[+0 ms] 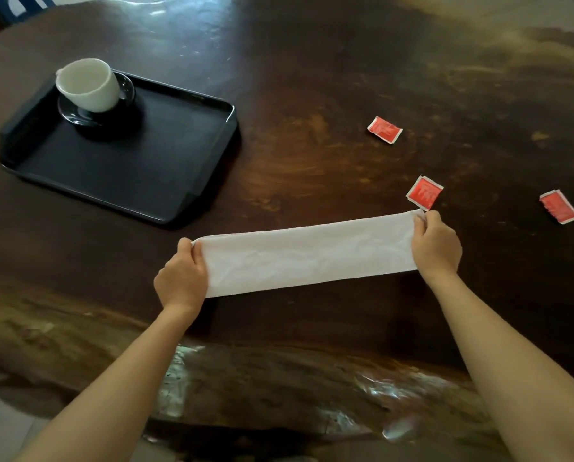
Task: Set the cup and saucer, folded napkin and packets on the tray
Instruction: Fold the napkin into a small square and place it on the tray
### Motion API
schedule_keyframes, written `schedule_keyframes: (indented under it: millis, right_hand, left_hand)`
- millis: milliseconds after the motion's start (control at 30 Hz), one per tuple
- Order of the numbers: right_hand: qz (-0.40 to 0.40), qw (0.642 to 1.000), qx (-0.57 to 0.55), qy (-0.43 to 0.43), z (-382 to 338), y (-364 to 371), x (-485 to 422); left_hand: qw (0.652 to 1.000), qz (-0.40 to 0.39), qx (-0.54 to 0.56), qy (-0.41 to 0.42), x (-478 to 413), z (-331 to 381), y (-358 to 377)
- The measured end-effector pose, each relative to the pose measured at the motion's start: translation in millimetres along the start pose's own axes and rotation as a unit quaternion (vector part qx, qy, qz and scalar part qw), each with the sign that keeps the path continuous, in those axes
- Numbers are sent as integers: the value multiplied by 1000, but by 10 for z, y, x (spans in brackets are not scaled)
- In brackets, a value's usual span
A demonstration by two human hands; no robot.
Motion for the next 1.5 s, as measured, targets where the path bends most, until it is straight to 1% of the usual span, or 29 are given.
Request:
schedule_keyframes:
  millis: [133, 233, 300, 367, 400, 433, 467, 500, 533, 567, 600, 633, 667, 733, 800, 833, 933, 1033, 1133, 1233, 1300, 1367, 1433, 1500]
  right_hand:
    - [46, 995, 86, -13, -15, -25, 109]
    - [53, 993, 106, 0, -20, -8, 135]
    - [60, 992, 105, 21, -20, -27, 136]
    - [79, 989, 113, 54, -16, -105, 118]
    - [91, 988, 111, 52, -78, -122, 122]
    - [101, 992, 79, 13, -247, -104, 155]
    - [93, 994, 12, -64, -530, -15, 240]
    - [56, 984, -68, -157, -871, 138, 387]
    - [-6, 962, -123, -245, -1217, 330, 600]
    - [-79, 938, -128, -314, -1499, 559, 839]
    - [-156, 918, -94, -351, -1669, 802, 1053]
    - [-217, 906, -51, -360, -1722, 1011, 1197]
    - [-250, 901, -12, -353, -1696, 1159, 1263]
    - [-247, 903, 46, -348, -1606, 1264, 1260]
    - [-241, 903, 84, -347, -1541, 1291, 1207]
    - [-238, 905, 100, -337, -1481, 1276, 1137]
    - [-209, 935, 137, -253, -999, 1083, 703]
    - [-174, 957, 155, -173, -349, 723, 300]
    - [-165, 961, 179, -135, -37, 551, 188]
    - [-167, 963, 164, -130, -49, 516, 190]
    - [-140, 975, 129, -111, -70, 411, 201]
    - [-79, 992, 85, -47, -12, 177, 215]
    - [-29, 996, 78, 27, 105, -59, 273]
    - [-31, 992, 66, 102, 262, -176, 323]
  left_hand:
    - [998, 30, -48, 11, 16, 51, 33]
    - [998, 43, -46, 18, 20, 82, 17]
    - [999, 40, -33, 2, 6, 45, -22]
    - [998, 39, -18, -39, 16, -30, -80]
    - [998, 51, -24, -37, 52, 7, -121]
    - [997, 72, -40, 5, 116, 163, -151]
    - [992, 86, -49, 80, 224, 421, -140]
    - [981, 84, -48, 170, 367, 717, -61]
    - [965, 58, -40, 253, 506, 992, 84]
    - [951, 10, -42, 306, 597, 1191, 257]
    - [943, -36, -58, 326, 623, 1306, 407]
    - [940, -72, -79, 323, 586, 1339, 516]
    - [939, -95, -103, 313, 510, 1297, 617]
    - [931, -101, -148, 317, 393, 1204, 737]
    - [922, -104, -166, 333, 312, 1132, 780]
    - [923, -101, -170, 329, 252, 1067, 765]
    - [941, -93, -163, 281, 9, 772, 666]
    - [941, -98, -152, 287, -42, 697, 628]
    - [941, -91, -141, 293, -26, 713, 625]
    - [942, -83, -118, 302, -25, 702, 589]
    - [944, -73, -96, 307, -24, 726, 554]
    - [946, -62, -75, 308, -13, 752, 518]
    - [949, -44, -62, 306, -1, 764, 466]
    - [945, -28, -54, 321, 66, 864, 394]
Point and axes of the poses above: each hand's wrist, its own x-axis away from the middle knuckle, its own y-axis out of the palm, z = x × y, the point moved 10 cm from there along -x, towards the middle knuckle, and after that the axes turned 7 degrees about -x, right-handed, at the moved point
